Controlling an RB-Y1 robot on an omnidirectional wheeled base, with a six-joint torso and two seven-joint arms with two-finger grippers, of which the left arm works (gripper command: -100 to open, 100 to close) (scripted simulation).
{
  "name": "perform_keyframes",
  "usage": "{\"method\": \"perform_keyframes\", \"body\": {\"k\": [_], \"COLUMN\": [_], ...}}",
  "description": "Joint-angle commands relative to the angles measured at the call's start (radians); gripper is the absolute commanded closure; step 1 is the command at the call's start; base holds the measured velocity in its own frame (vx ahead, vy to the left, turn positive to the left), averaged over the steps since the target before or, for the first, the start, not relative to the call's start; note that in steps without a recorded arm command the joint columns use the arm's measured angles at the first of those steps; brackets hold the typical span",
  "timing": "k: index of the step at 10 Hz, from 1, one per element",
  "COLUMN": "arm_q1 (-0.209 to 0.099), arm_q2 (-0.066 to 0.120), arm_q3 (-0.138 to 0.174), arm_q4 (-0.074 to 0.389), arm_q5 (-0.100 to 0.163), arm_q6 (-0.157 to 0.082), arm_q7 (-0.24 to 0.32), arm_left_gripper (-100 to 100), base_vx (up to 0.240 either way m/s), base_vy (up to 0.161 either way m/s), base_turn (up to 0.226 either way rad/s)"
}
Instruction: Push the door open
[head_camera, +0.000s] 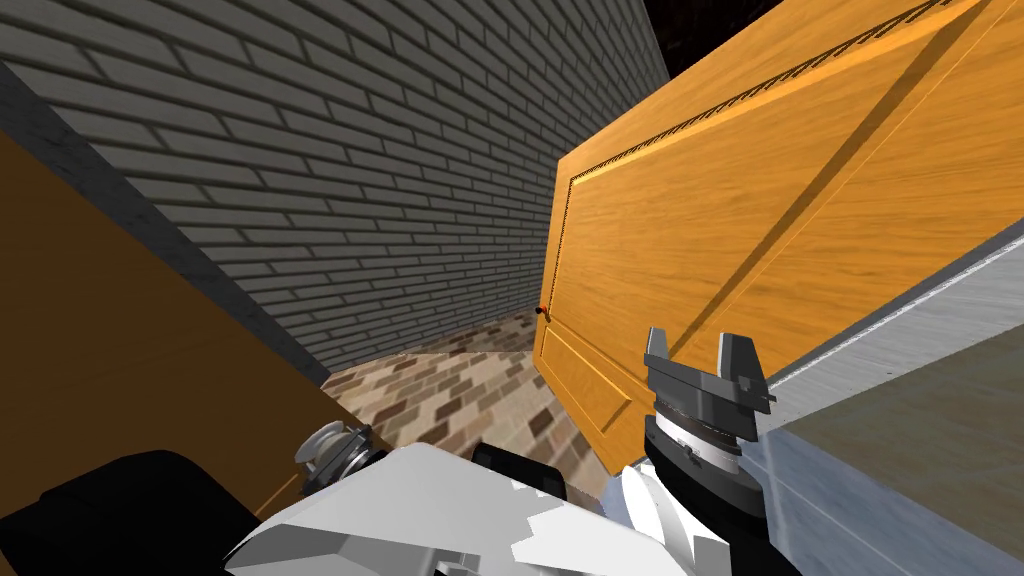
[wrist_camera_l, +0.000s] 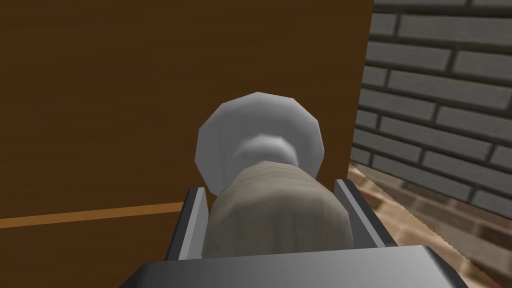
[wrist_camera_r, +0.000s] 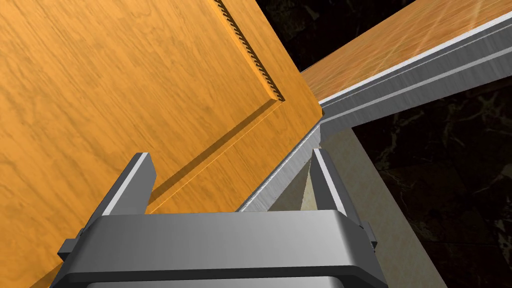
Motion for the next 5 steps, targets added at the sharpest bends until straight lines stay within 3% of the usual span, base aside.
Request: {"method": "perform_keyframes", "body": {"k": [1,5], "arm_q1": [0.007,0.019], "arm_q2": [0.009,0.007], "arm_q3": [0.023,0.051], "arm_q4": [0.017,0.020], "arm_q5": [0.018,0.051], "arm_q6": [-0.021,-0.037], "arm_q7": [0.007,0.005], "arm_left_gripper": [100,100], "base_vx": [0.123,0.120], "base_vy": [0.131,0.158], "base_turn": [0.057,0.044]}}
